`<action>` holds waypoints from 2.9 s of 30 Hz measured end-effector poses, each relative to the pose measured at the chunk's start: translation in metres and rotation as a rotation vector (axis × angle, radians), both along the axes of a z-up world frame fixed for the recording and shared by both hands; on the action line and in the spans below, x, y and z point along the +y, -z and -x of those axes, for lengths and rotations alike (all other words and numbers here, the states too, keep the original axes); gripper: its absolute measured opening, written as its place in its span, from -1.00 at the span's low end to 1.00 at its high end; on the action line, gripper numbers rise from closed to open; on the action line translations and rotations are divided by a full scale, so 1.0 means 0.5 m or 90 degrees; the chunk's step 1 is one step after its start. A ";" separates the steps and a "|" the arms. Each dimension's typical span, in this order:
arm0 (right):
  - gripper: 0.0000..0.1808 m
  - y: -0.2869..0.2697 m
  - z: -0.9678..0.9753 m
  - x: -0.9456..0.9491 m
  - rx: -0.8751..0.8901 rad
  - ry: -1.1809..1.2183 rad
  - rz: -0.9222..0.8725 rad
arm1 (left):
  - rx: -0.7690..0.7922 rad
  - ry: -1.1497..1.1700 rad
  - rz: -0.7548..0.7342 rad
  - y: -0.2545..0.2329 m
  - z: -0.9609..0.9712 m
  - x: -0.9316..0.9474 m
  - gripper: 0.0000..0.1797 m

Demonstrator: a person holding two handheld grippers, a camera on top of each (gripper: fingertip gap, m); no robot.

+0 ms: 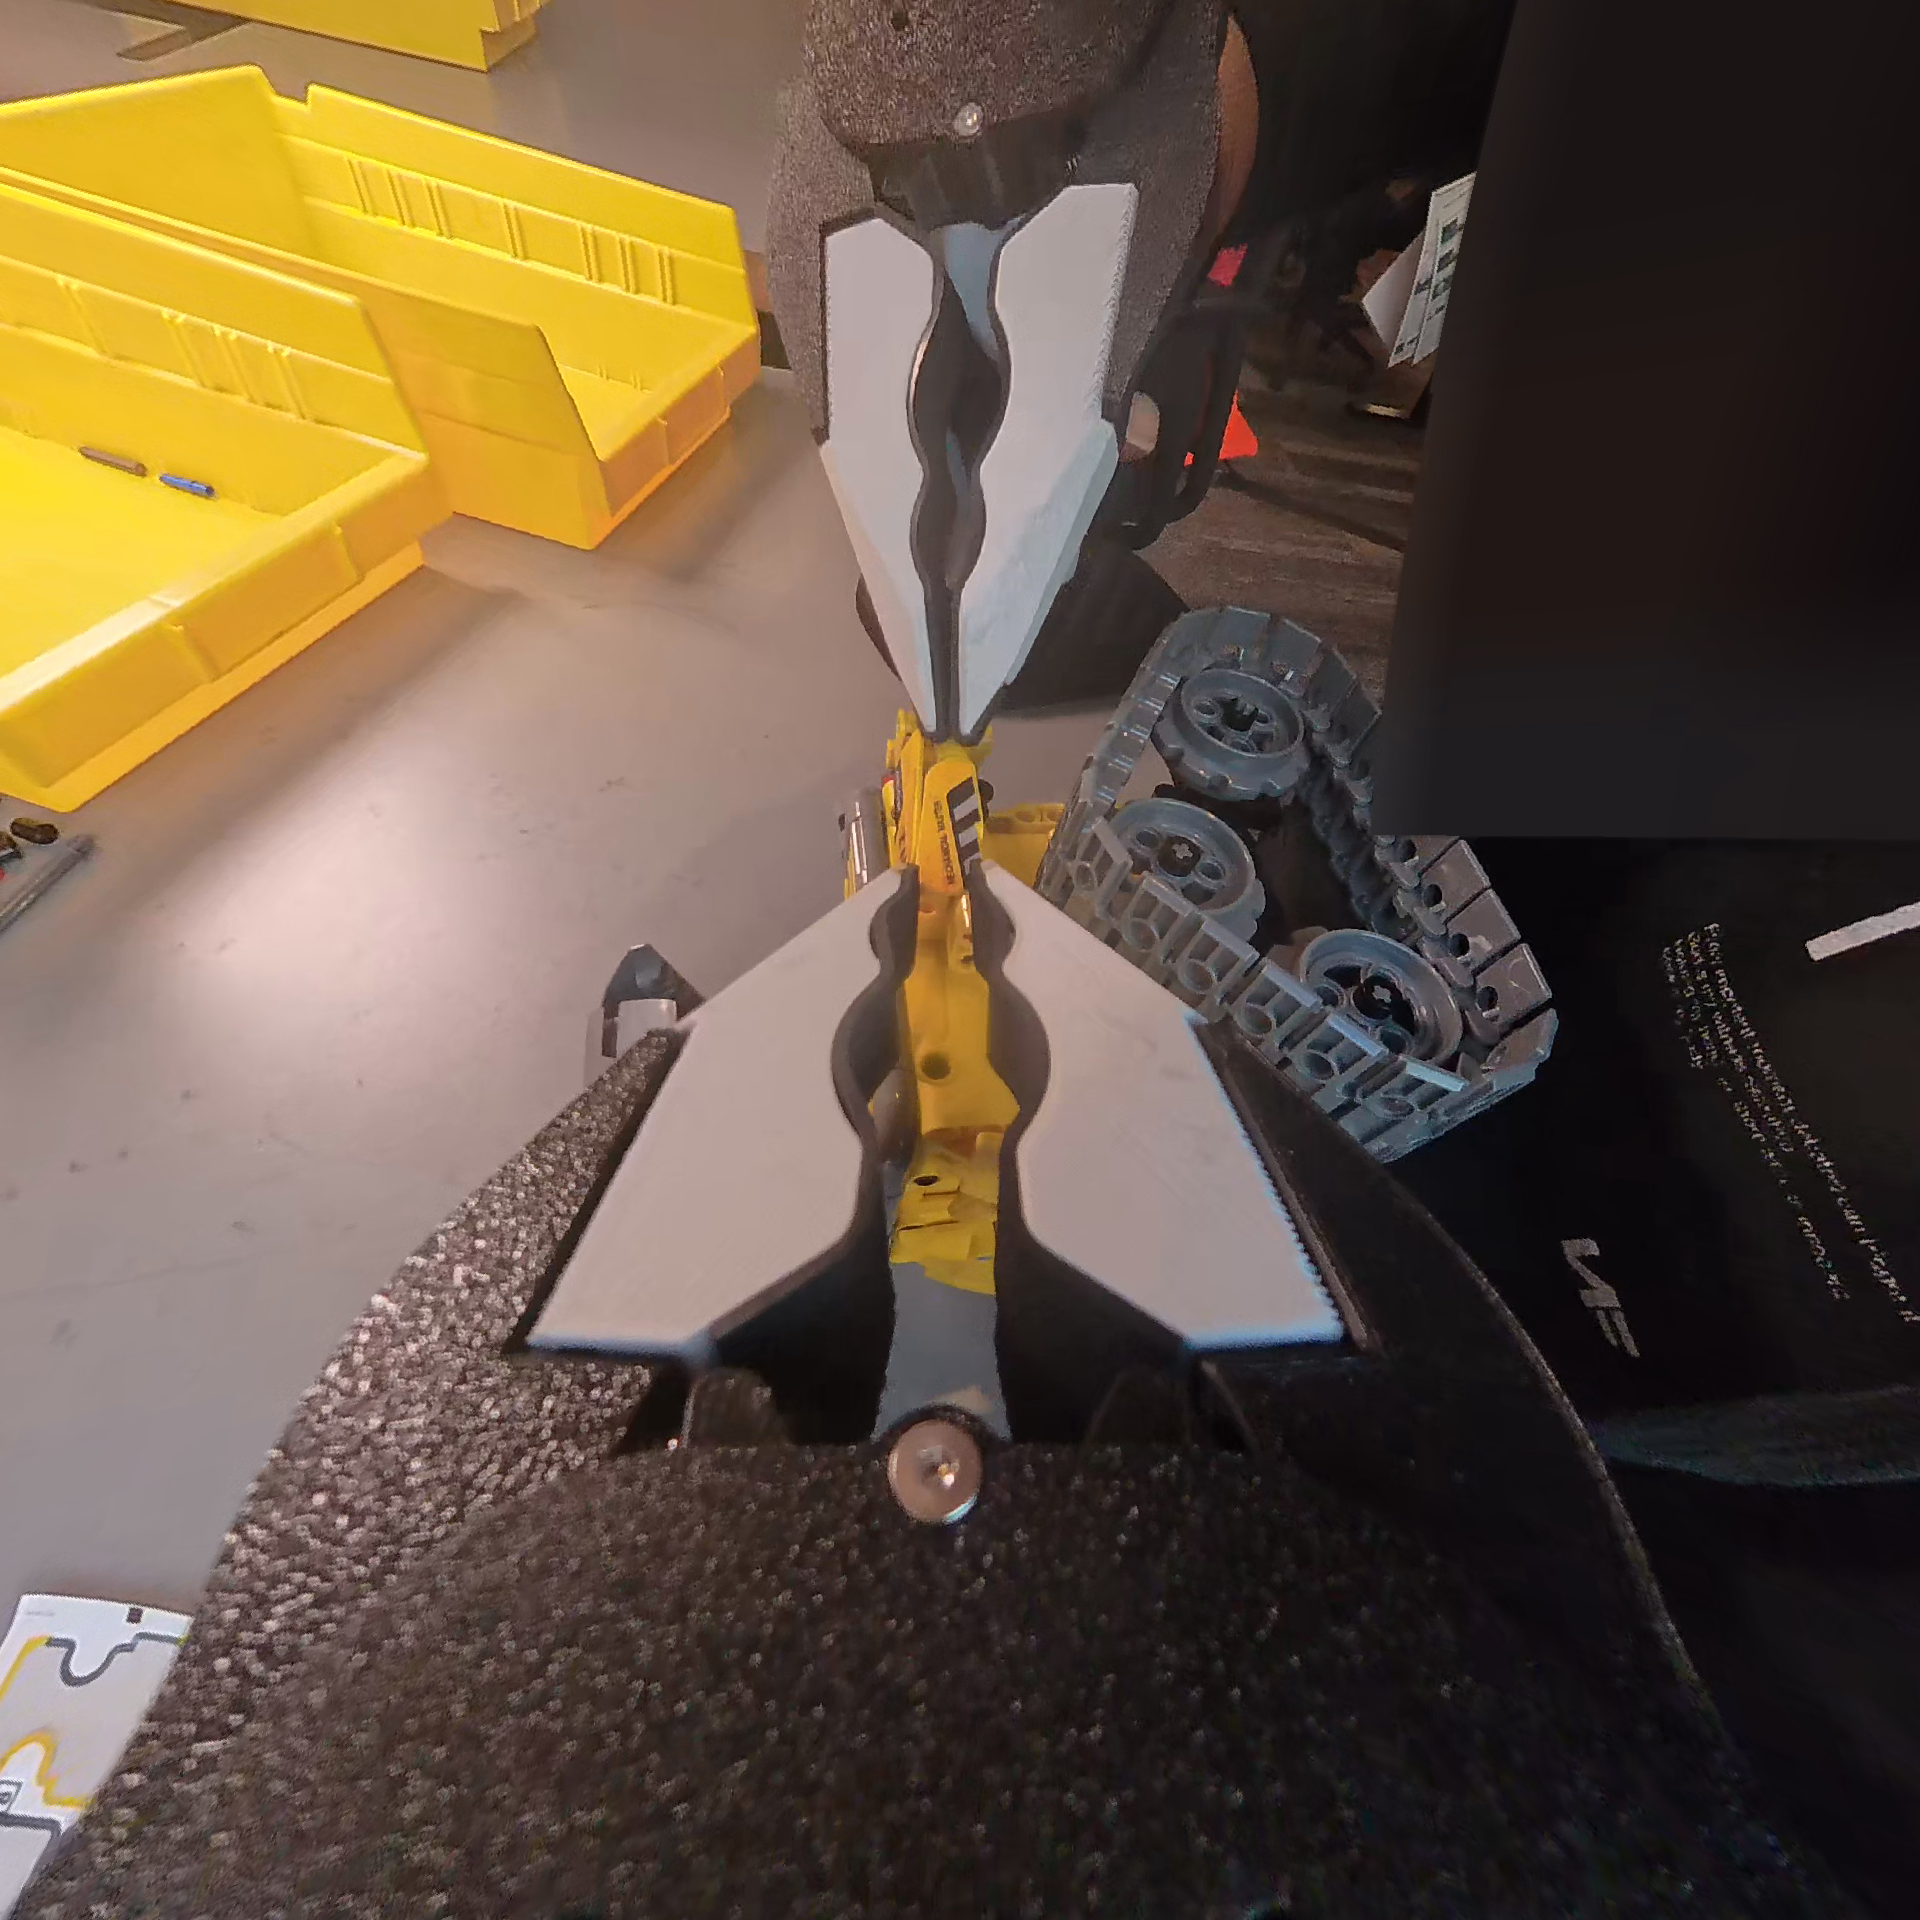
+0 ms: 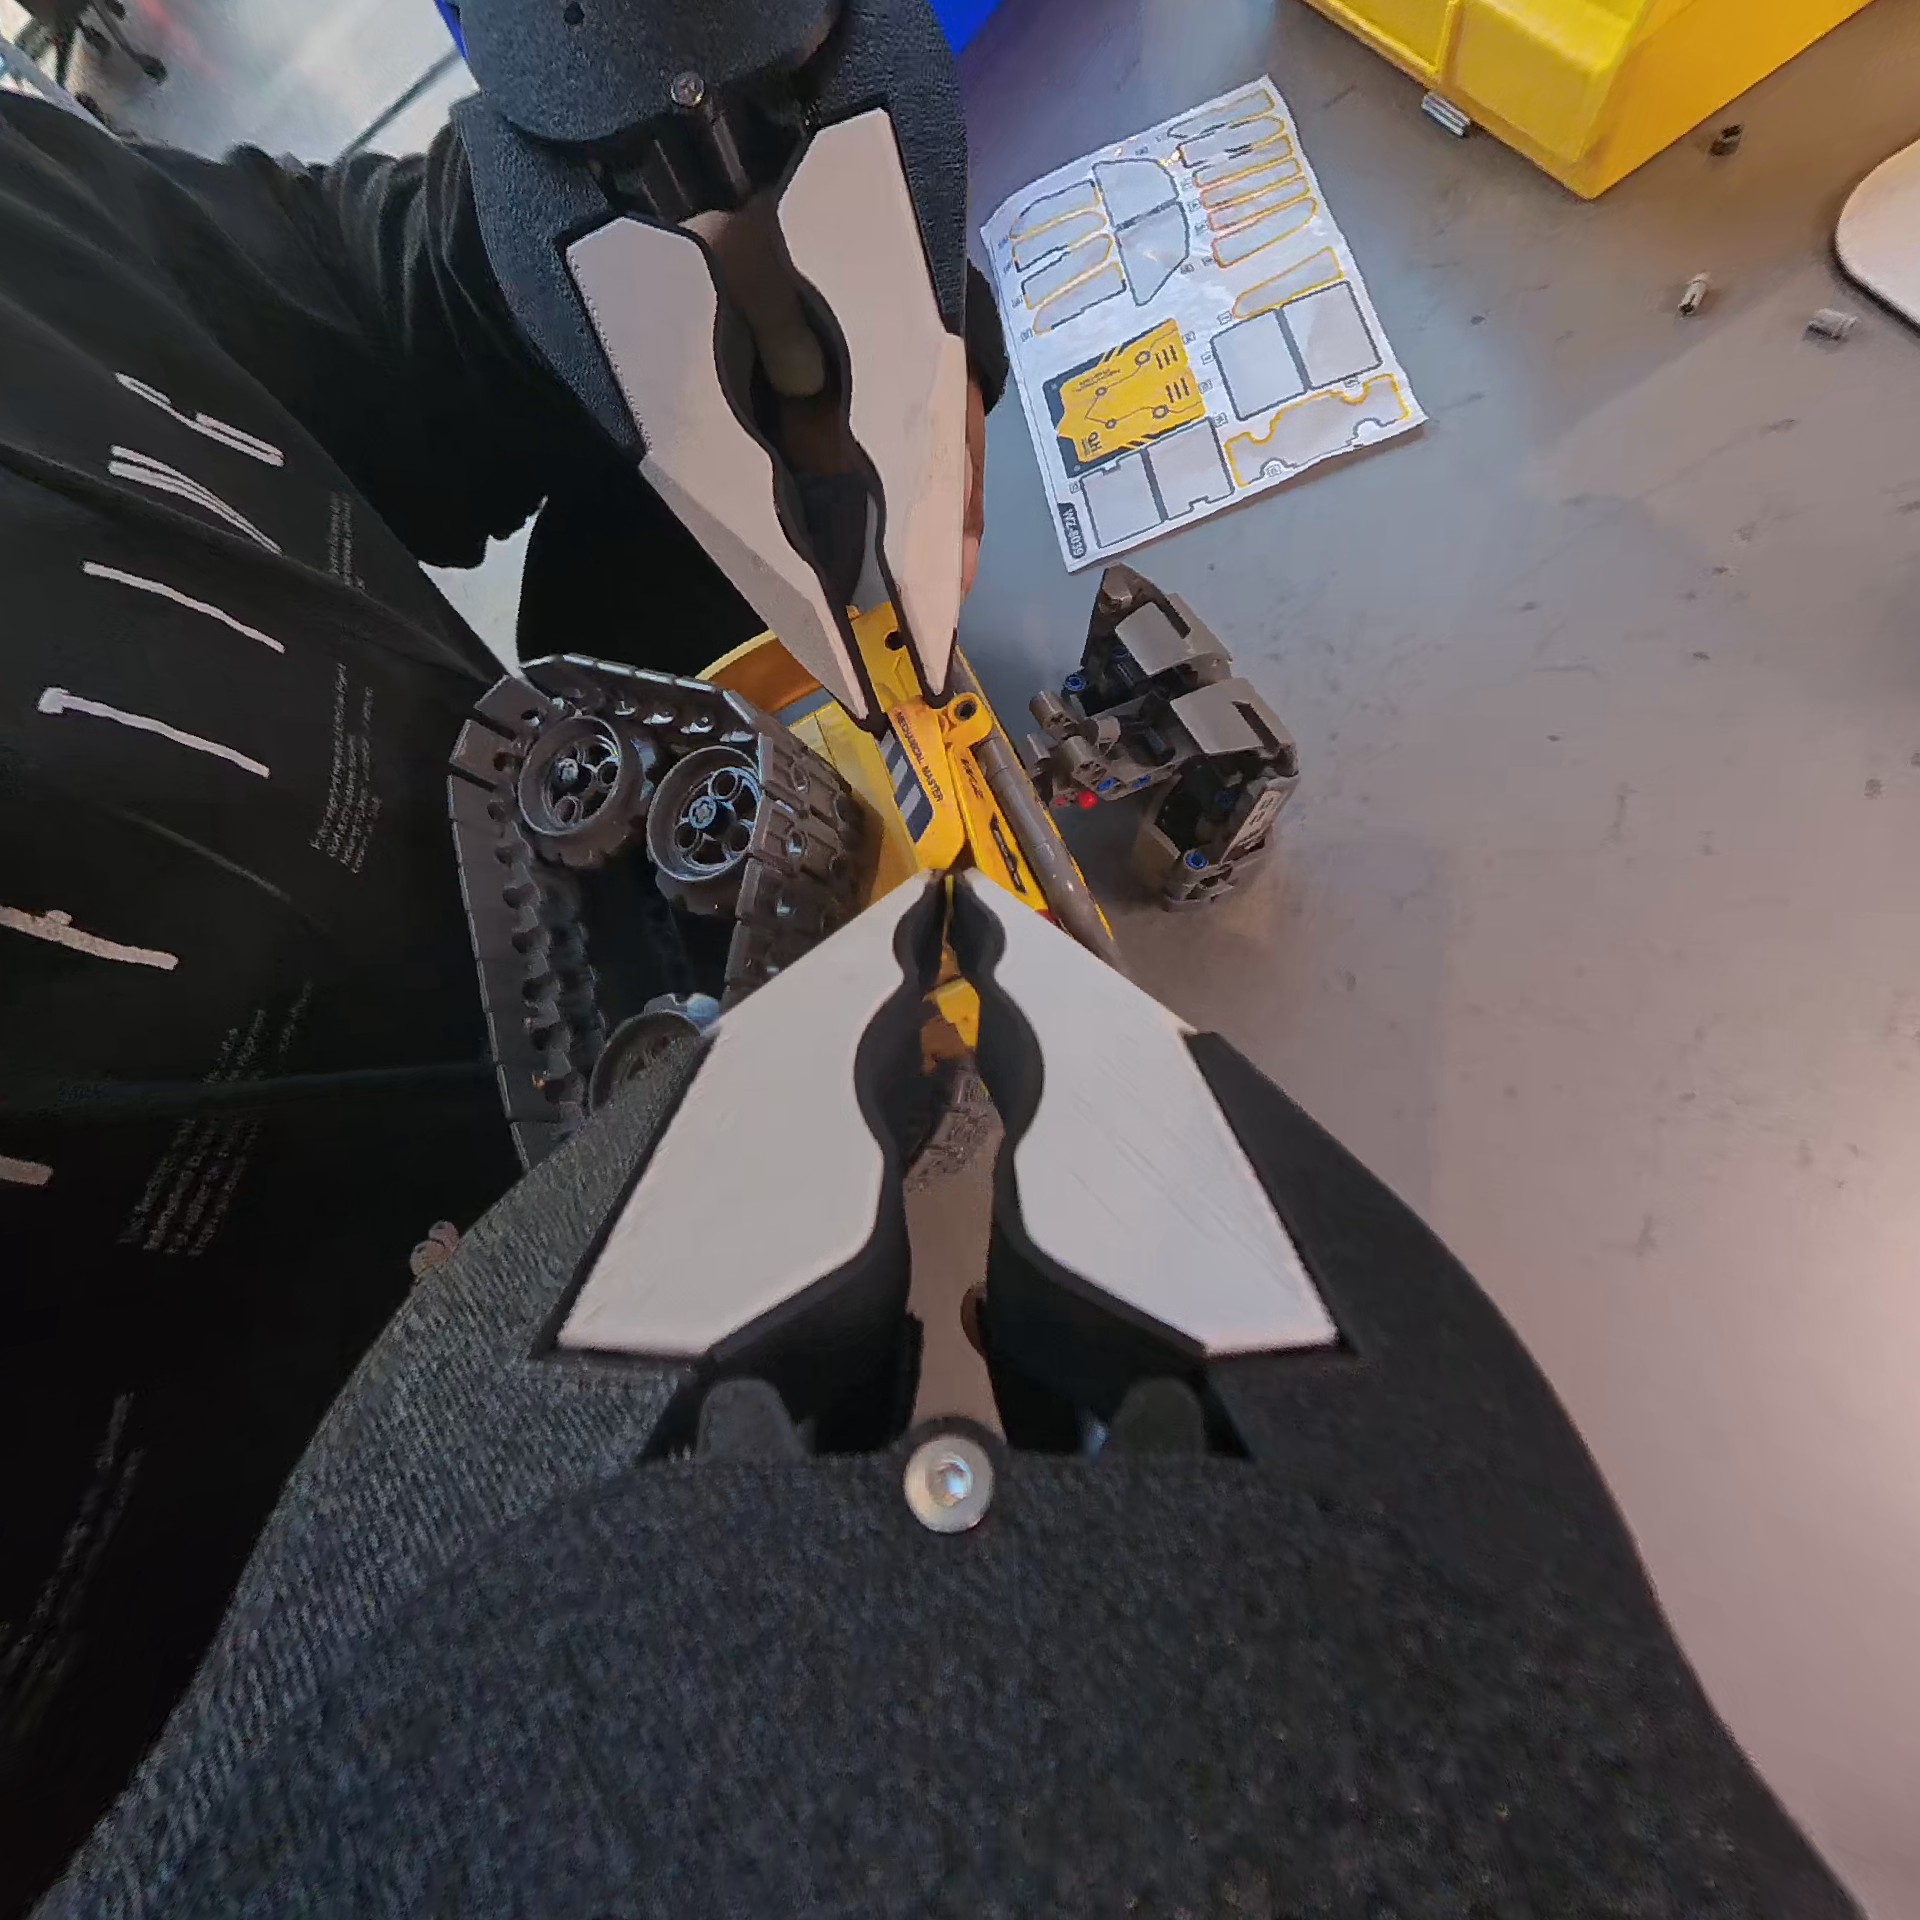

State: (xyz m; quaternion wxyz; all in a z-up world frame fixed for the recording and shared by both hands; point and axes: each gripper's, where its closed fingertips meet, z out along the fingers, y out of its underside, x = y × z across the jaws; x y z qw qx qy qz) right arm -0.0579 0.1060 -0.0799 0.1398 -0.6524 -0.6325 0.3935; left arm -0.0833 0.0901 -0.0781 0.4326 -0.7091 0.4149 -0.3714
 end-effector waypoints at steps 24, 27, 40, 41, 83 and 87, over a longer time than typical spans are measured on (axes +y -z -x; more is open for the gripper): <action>-1.00 0.001 0.011 -0.006 0.095 -0.104 -0.155 | 0.059 -0.069 0.011 0.003 -0.005 0.007 -0.92; -0.98 0.000 0.005 -0.002 0.094 -0.105 -0.173 | 0.073 -0.080 0.007 0.003 -0.005 0.006 -0.92; -0.94 -0.046 -0.003 0.000 0.225 -0.055 -0.149 | 0.045 -0.212 0.001 0.000 0.036 -0.013 -0.85; -0.93 -0.046 0.005 -0.001 0.233 -0.057 -0.144 | 0.051 -0.222 -0.003 0.005 0.040 -0.014 -0.84; -0.71 0.000 0.074 0.116 0.234 -0.200 -0.565 | 0.118 -0.150 -0.118 0.035 0.094 -0.032 -0.48; -0.70 -0.019 0.067 0.136 0.326 -0.168 -0.728 | 0.262 -0.185 -0.277 0.030 0.088 -0.012 -0.50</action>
